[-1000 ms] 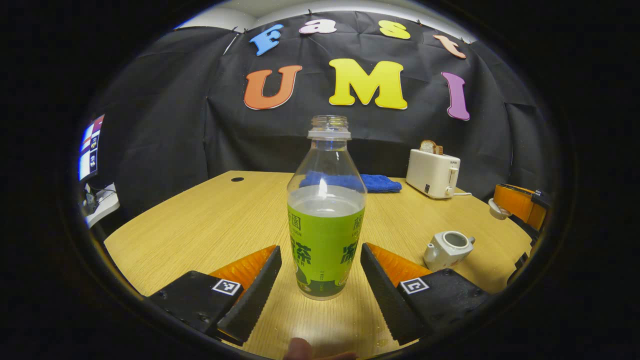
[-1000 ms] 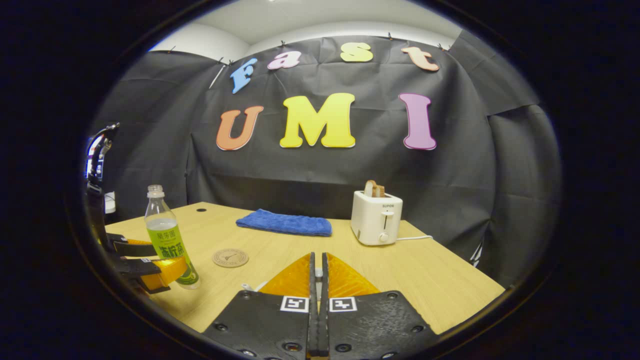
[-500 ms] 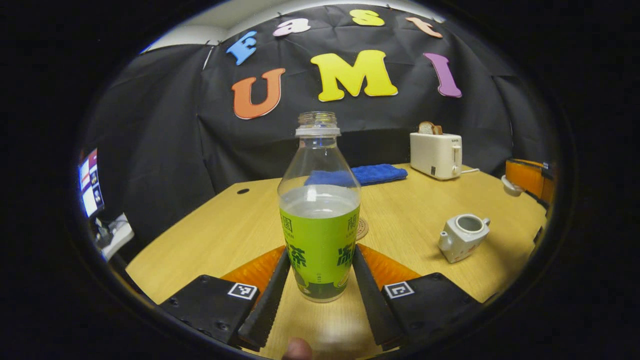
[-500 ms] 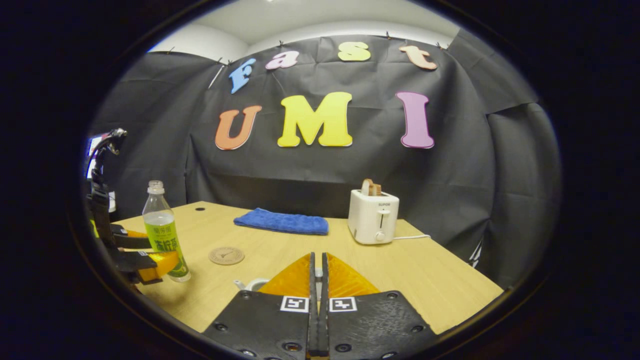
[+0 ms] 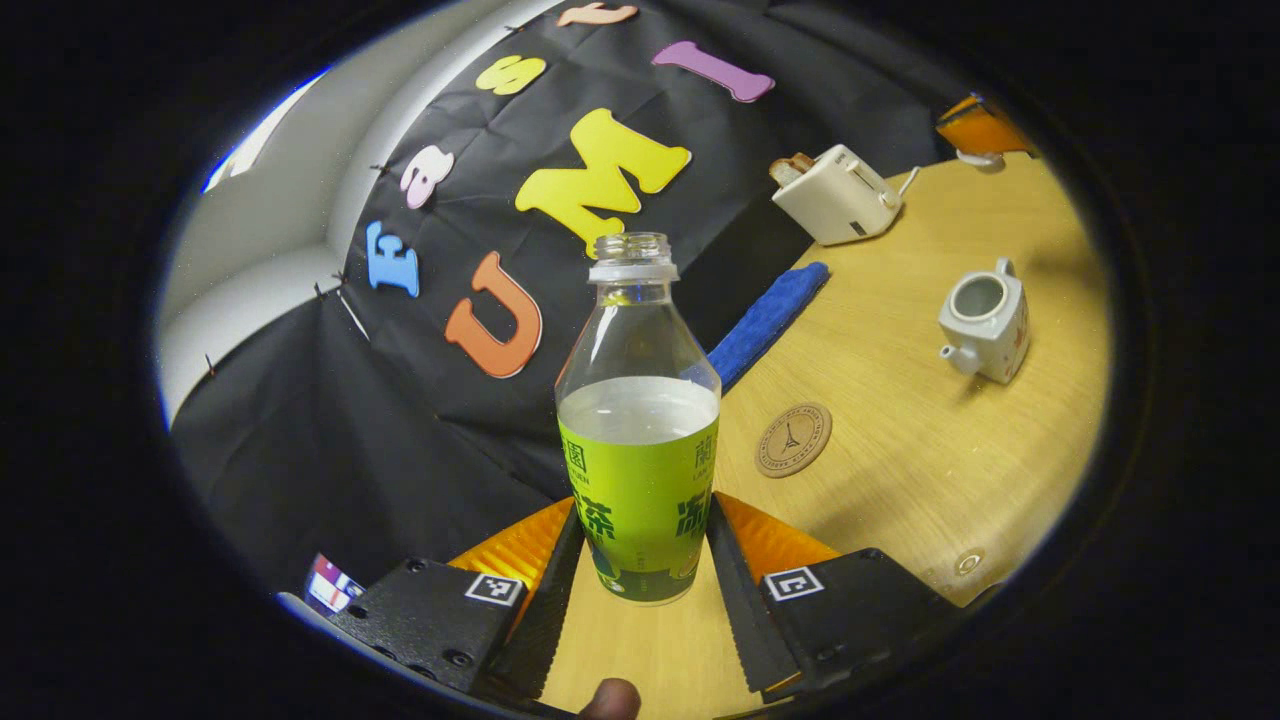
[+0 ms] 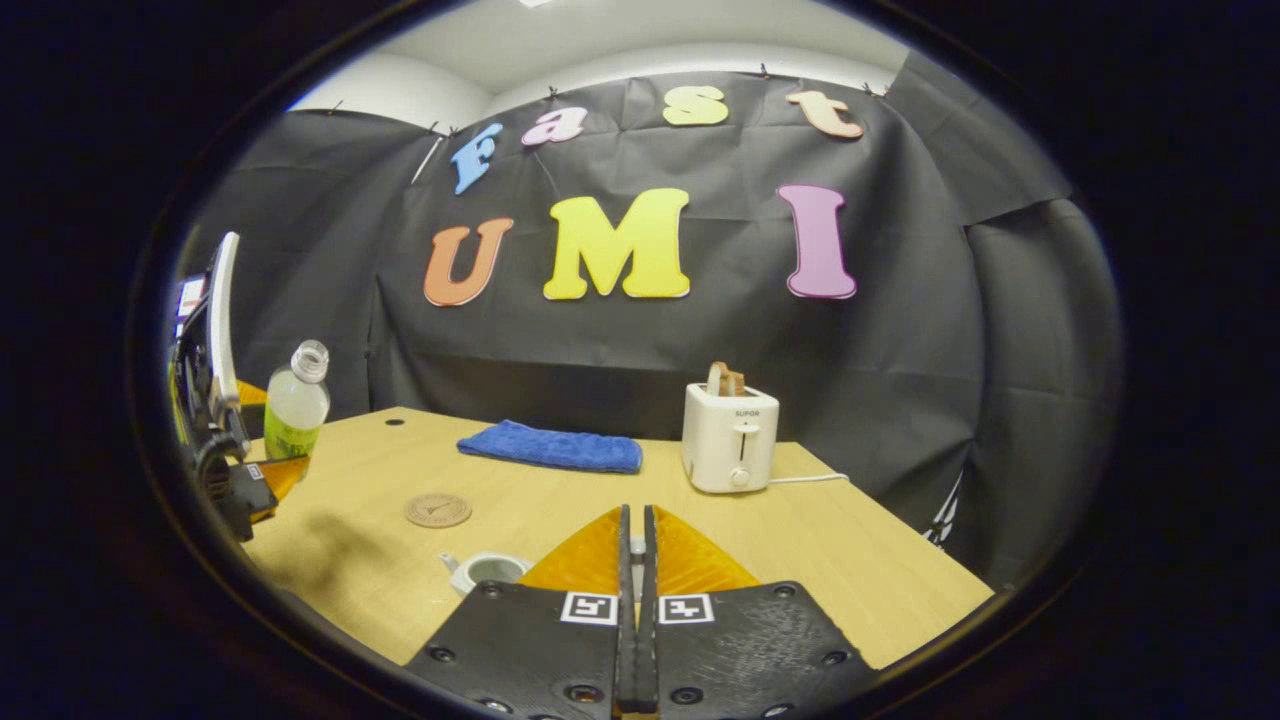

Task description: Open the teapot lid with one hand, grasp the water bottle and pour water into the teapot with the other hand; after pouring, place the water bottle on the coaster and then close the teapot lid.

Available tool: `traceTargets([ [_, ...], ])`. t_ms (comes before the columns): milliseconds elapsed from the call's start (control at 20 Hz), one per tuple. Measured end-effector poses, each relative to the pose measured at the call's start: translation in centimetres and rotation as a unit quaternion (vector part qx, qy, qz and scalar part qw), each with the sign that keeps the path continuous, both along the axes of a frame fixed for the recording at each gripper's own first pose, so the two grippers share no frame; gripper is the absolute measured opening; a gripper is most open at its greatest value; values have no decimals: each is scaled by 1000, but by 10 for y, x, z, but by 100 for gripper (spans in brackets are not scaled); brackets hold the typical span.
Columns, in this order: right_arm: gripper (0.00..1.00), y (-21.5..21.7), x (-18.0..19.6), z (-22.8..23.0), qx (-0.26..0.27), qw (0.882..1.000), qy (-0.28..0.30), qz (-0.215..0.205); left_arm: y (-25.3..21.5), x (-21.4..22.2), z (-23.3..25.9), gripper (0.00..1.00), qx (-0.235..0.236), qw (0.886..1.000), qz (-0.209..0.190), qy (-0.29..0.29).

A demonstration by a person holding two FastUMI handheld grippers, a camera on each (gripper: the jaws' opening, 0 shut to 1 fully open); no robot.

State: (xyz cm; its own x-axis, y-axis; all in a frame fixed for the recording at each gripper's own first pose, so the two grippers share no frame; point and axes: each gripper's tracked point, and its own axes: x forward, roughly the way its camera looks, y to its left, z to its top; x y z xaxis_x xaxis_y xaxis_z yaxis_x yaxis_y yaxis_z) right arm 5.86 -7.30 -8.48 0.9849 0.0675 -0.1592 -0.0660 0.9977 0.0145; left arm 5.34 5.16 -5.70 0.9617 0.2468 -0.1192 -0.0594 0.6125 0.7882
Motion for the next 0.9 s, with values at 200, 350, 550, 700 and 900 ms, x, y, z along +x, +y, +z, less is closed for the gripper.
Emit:
traceTargets([
  [200,0,-14,-3,-3,6,1000,1,-4,-3,0,17,72,105,994,-9,5],
  [350,0,-23,-4,-7,5,1000,2,-6,-10,5,21,72,172,985,-20,17],
  [550,0,-36,-7,-12,-1,1000,7,-9,-19,13,16,72,230,971,-36,44],
  [700,2,-44,-8,-14,1,1000,7,-14,-26,17,10,72,264,961,-47,62],
  [900,0,-46,-9,-21,2,1000,15,-13,-37,19,-2,72,296,949,-62,86],
])
